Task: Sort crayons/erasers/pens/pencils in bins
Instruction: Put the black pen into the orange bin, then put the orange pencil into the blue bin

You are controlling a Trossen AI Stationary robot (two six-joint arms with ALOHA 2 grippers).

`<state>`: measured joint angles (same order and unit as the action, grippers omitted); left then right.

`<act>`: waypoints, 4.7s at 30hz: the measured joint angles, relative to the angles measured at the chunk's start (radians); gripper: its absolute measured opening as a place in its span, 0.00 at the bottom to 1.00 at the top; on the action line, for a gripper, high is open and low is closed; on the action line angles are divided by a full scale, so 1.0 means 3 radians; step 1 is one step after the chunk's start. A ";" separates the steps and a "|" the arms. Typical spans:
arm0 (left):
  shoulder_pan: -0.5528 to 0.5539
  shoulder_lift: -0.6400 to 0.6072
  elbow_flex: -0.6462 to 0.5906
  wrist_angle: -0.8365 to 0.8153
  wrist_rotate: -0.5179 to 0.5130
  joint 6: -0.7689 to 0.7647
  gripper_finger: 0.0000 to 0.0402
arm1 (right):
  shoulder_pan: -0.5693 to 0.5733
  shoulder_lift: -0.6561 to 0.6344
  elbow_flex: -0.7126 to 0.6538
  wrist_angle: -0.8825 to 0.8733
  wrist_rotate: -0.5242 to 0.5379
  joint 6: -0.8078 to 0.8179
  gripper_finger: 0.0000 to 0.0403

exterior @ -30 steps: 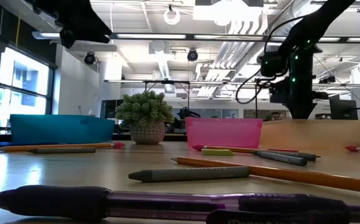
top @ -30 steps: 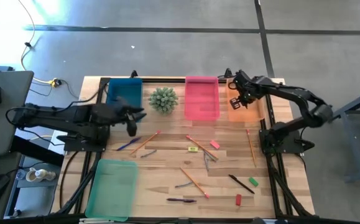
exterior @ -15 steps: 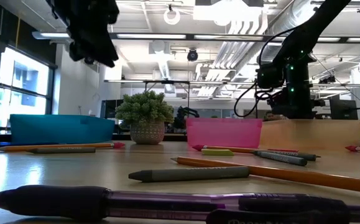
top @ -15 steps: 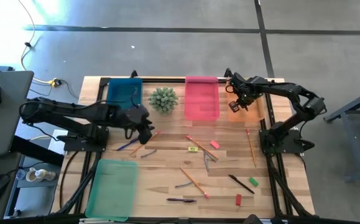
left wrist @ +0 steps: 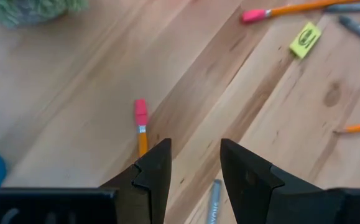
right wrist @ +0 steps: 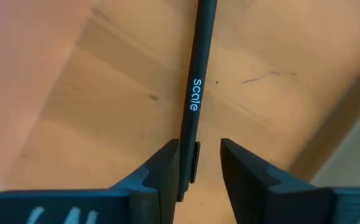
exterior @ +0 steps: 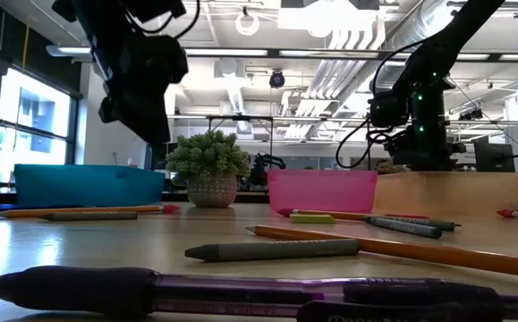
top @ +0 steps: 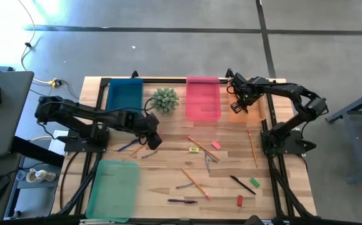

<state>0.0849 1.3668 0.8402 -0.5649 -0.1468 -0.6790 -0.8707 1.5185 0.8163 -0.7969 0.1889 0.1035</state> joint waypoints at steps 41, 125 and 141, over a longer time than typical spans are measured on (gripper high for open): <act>0.0374 0.1009 0.0000 0.0315 0.0013 -0.0318 0.31 | 0.0000 -0.0005 0.1167 -0.0559 -0.0006 -0.0258 0.28; 0.3156 -0.0167 0.0289 -0.0211 -0.0193 0.1518 0.01 | 0.0989 -0.0687 0.1167 -0.0167 -0.1189 0.0342 0.28; 0.3170 0.0283 0.0289 -0.0169 -0.0138 0.2130 0.03 | 0.1604 -0.0685 0.1158 -0.0206 -0.1147 0.1048 0.28</act>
<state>1.0359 1.4516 0.9268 -0.6155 -0.1880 -0.0401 -0.3896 1.3129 1.1637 -0.8587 -0.1552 0.4178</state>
